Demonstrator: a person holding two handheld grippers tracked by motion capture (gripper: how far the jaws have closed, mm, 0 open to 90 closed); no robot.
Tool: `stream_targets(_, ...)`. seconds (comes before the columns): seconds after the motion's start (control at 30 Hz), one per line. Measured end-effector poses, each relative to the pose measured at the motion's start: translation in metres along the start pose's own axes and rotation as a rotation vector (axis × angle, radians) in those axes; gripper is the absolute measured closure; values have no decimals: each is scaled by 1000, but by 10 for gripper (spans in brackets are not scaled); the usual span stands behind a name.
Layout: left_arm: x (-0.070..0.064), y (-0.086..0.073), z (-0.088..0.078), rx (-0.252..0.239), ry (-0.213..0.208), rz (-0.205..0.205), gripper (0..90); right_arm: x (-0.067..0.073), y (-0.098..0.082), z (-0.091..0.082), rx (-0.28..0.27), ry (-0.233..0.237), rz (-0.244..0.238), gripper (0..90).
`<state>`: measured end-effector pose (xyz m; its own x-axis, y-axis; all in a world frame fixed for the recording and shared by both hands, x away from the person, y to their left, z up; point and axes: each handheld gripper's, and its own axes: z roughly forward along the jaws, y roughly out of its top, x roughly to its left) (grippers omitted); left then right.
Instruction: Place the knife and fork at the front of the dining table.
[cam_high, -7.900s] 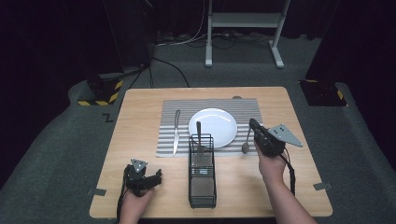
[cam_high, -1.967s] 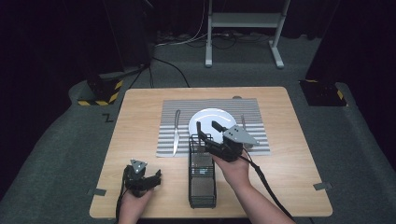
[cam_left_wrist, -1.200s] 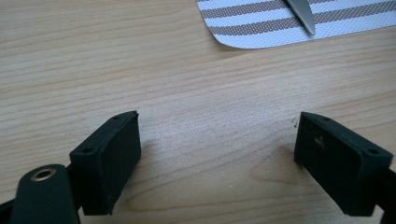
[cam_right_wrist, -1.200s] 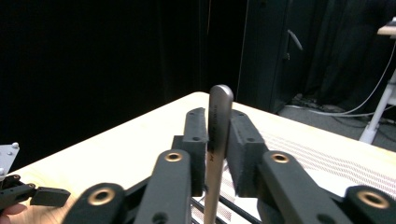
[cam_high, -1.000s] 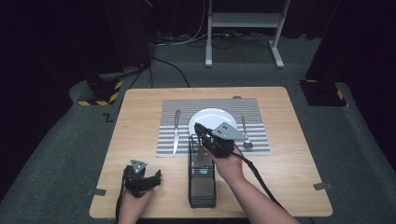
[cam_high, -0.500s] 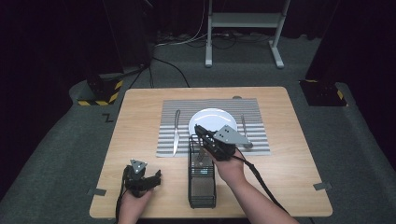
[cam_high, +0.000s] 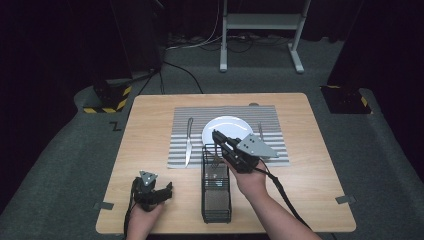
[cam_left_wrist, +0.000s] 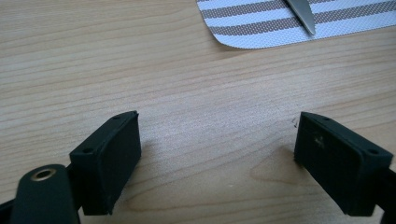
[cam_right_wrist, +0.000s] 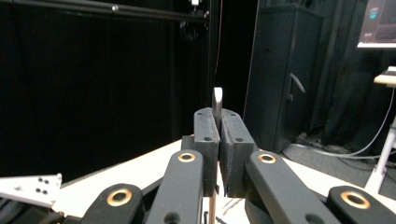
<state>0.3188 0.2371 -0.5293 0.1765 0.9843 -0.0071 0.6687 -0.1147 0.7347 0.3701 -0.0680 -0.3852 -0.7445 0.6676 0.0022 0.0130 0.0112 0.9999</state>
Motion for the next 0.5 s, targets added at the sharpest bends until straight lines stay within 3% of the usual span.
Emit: stream_targets(0.5, 0, 0, 0, 0, 1, 1, 147, -2, 33, -27, -135, -18, 8, 867)
